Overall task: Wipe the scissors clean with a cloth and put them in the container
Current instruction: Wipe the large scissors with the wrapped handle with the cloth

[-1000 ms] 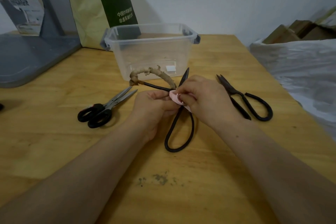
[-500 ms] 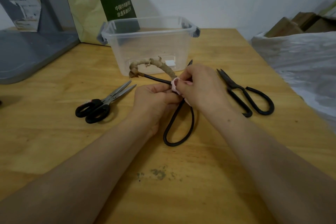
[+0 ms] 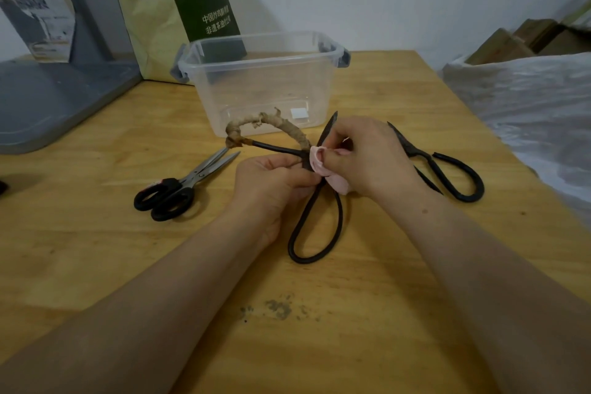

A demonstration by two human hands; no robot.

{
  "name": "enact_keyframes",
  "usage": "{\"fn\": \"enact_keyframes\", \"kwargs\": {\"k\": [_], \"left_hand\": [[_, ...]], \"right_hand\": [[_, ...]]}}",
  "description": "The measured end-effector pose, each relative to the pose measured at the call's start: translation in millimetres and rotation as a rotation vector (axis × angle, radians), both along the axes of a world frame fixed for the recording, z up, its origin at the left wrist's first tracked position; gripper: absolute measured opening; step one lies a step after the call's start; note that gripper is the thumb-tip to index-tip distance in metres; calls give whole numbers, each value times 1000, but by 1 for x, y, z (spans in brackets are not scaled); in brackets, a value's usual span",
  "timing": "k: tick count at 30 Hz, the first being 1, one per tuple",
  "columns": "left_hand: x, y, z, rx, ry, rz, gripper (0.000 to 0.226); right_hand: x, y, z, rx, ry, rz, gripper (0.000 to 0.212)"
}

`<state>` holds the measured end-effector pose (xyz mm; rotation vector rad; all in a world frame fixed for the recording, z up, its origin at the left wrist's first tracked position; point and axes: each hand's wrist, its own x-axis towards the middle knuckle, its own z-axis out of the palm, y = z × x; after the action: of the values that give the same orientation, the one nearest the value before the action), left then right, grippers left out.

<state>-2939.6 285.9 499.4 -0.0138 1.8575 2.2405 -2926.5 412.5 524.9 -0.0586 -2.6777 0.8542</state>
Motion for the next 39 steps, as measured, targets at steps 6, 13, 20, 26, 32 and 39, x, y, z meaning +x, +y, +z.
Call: {"fn": "enact_keyframes", "kwargs": {"k": [6,13,20,26,32,39], "left_hand": [[-1,1,-2,17,-7,9,24],[-2,-4,-3,16,6,6,24],[0,-3,0,29,-33,43,19],[-1,-4,0,38,-42,25,18],[-1,-3,-1,30,-34,-15,21],[-2,-5,-1,9,-42,-9,21]], "right_hand": [[1,6,-10,-26,185,-90,20],[2,6,-14,-52,77,195,23],[0,4,-9,183,48,200,20],[3,11,-10,291,-33,232,20],[3,14,-13,-76,174,43,17],[-3,10,-15,5,77,251,14]]}}
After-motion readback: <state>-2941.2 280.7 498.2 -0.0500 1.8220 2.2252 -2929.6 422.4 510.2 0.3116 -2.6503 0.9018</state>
